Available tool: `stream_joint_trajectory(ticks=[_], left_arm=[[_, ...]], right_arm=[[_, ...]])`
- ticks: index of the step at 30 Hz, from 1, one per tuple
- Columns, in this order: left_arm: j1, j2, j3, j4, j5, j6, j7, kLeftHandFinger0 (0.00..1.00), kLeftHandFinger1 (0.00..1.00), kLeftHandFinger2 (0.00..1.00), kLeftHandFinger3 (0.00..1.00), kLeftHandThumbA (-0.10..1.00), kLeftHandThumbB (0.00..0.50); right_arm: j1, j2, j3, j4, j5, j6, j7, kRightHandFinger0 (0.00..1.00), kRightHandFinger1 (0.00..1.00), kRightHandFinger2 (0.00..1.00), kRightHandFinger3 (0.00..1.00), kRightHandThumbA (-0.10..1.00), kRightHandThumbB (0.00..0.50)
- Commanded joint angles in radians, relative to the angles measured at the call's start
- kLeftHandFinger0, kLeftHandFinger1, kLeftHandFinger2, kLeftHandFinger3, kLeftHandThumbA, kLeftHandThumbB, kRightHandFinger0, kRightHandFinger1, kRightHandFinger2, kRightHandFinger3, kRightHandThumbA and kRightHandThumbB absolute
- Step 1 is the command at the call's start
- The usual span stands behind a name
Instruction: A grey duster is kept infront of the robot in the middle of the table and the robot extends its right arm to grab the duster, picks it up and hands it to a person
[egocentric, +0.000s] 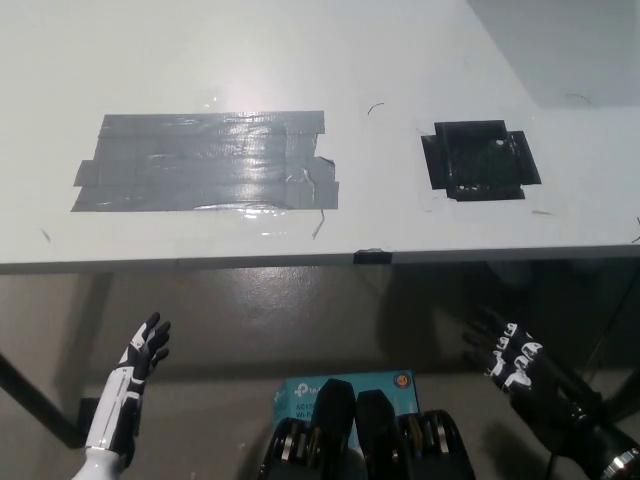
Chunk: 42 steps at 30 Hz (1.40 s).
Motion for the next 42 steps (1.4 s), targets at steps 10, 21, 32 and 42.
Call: stream_joint_trajectory(ticks=[10, 21, 32, 42], left_arm=[[0.014, 0.002, -0.001, -0.016, -0.018, -0.038, -0.001, 1.0, 1.0, 1.0, 1.0, 1.0, 0.356], [0.022, 0.0, -0.001, -0.013, -0.008, -0.046, 0.006, 1.0, 1.0, 1.0, 1.0, 1.0, 0.357], [0.032, -0.006, 0.005, -0.016, -0.001, -0.054, 0.021, 1.0, 1.0, 1.0, 1.0, 1.0, 0.351], [0.088, -0.015, 0.006, -0.036, 0.017, -0.067, 0.032, 1.0, 1.0, 1.0, 1.0, 1.0, 0.359]], right_arm=[[0.0, 0.057, -0.002, 0.02, -0.317, -0.271, 0.006, 1.0, 1.0, 1.0, 1.0, 0.86, 0.441], [0.007, 0.065, -0.004, 0.021, -0.421, -0.291, 0.006, 1.0, 1.0, 1.0, 1.0, 0.88, 0.424], [0.011, 0.071, -0.015, 0.019, -0.462, -0.313, 0.014, 1.0, 1.0, 1.0, 1.0, 0.86, 0.405], [0.057, 0.073, -0.01, -0.011, -0.496, -0.314, 0.016, 1.0, 1.0, 1.0, 1.0, 0.87, 0.428]])
